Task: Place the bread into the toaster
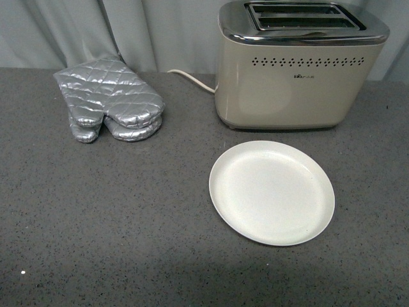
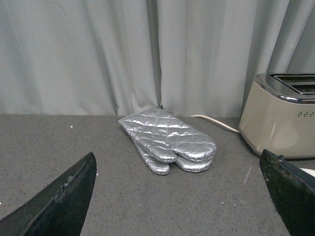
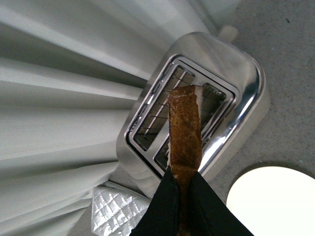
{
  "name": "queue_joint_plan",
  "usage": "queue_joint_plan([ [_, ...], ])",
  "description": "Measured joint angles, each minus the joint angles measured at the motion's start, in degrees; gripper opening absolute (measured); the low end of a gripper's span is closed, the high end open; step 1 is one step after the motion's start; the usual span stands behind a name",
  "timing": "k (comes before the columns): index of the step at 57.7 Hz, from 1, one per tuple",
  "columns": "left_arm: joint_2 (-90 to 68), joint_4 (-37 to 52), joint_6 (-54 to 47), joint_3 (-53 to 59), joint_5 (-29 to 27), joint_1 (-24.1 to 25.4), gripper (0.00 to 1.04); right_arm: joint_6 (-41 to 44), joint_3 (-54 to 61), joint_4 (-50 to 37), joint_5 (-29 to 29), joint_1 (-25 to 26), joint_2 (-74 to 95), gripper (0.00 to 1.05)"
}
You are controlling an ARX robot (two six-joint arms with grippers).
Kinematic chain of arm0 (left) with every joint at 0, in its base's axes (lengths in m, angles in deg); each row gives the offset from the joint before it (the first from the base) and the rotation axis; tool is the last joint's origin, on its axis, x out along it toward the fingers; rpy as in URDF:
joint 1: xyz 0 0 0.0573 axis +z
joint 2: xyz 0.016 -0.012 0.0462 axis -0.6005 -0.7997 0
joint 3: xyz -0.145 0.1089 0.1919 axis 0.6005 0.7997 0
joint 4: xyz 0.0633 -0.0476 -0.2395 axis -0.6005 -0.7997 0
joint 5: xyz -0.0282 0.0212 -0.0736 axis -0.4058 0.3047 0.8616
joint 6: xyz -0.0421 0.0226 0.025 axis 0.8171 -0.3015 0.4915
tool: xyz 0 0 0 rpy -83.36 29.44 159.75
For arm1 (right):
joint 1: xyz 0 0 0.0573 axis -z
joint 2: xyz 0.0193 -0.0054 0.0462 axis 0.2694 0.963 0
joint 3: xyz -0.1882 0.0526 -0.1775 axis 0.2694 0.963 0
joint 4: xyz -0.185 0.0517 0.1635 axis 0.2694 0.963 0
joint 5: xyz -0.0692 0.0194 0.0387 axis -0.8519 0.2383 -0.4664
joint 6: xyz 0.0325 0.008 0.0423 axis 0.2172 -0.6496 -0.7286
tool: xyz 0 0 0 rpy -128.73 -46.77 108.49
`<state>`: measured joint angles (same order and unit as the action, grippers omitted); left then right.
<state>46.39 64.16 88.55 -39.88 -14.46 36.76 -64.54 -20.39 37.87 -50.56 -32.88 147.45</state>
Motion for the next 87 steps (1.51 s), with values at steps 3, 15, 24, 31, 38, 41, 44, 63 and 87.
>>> queue_joint_plan([
  [3,0.0,0.0,0.0,0.0,0.0,0.0,0.98,-1.6,0.0,0.9,0.1,0.0,0.2,0.01],
  [15,0.0,0.0,0.0,0.0,0.0,0.0,0.98,-5.3,-0.1,1.2,1.3,0.9,2.9,0.01],
  [24,0.0,0.0,0.0,0.0,0.0,0.0,0.98,-7.3,0.6,1.0,0.9,1.7,3.7,0.01],
  [31,0.0,0.0,0.0,0.0,0.0,0.0,0.98,-8.7,1.0,0.0,0.9,2.2,4.5,0.01],
  [38,0.0,0.0,0.0,0.0,0.0,0.0,0.98,-9.1,1.3,-1.4,0.2,2.4,6.1,0.01],
  [41,0.0,0.0,0.0,0.0,0.0,0.0,0.98,-9.3,1.3,-1.1,0.4,2.4,6.6,0.01],
  [44,0.0,0.0,0.0,0.0,0.0,0.0,0.98,-9.4,1.3,-1.0,0.5,2.4,6.9,0.01],
  [63,0.0,0.0,0.0,0.0,0.0,0.0,0.98,-9.6,1.3,-4.9,-0.5,2.4,7.5,0.32],
  [87,0.0,0.0,0.0,0.0,0.0,0.0,0.98,-6.0,-3.8,-11.6,-3.6,2.6,6.9,0.97],
])
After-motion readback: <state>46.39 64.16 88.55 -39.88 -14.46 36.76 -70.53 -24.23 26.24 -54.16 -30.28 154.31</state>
